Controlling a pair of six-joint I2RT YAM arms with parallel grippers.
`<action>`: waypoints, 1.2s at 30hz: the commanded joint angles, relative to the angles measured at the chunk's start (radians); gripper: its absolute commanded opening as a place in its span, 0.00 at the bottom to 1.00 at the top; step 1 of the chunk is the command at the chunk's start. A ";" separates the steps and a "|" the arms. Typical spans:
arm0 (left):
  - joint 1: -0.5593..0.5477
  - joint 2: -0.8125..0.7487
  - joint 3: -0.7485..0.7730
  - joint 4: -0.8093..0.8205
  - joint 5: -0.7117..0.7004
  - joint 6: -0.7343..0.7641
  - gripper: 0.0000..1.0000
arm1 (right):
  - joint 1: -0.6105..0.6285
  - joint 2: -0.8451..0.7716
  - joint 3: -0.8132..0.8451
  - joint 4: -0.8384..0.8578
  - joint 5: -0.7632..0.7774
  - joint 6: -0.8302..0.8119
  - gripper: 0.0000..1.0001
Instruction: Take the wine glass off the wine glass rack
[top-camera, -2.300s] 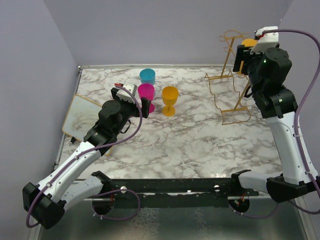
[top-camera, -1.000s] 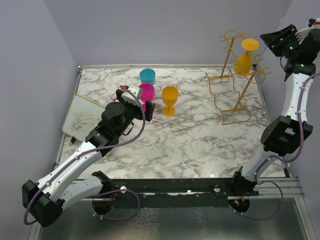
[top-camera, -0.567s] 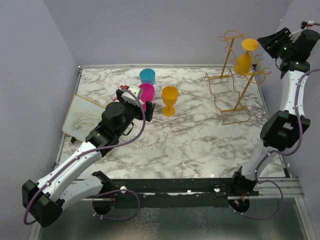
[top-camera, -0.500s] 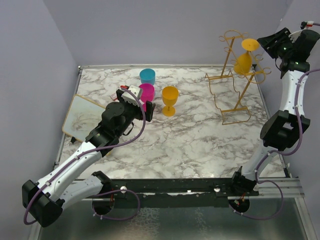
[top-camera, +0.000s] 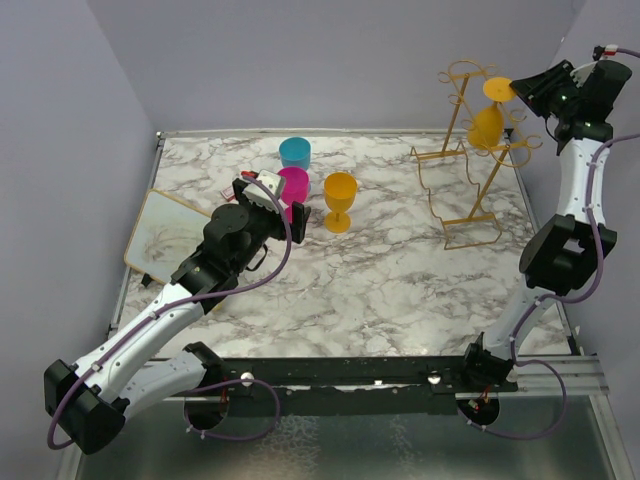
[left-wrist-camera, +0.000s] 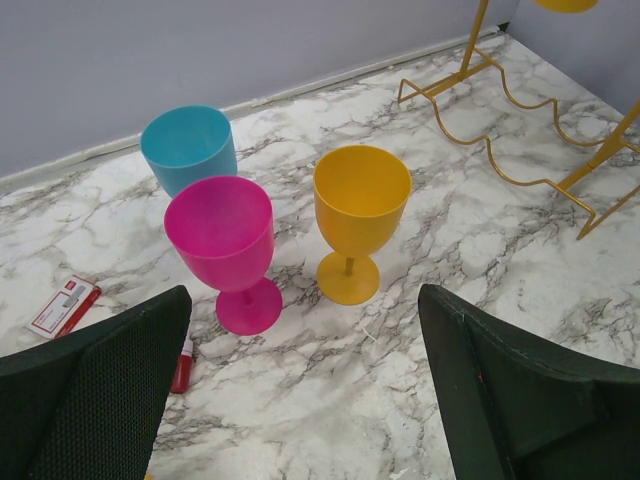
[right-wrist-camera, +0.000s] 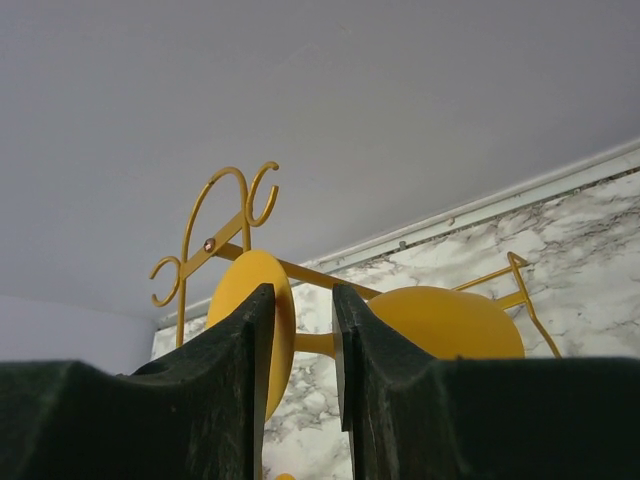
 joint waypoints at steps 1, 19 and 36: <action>-0.005 -0.003 0.004 0.012 -0.016 0.012 0.99 | 0.015 0.015 0.029 -0.004 -0.037 0.014 0.29; -0.006 -0.004 0.002 0.013 -0.010 0.011 0.99 | 0.025 -0.007 0.054 -0.031 0.014 0.013 0.04; -0.012 0.002 0.001 0.016 -0.004 0.009 0.99 | -0.035 -0.055 -0.053 0.085 -0.038 0.254 0.01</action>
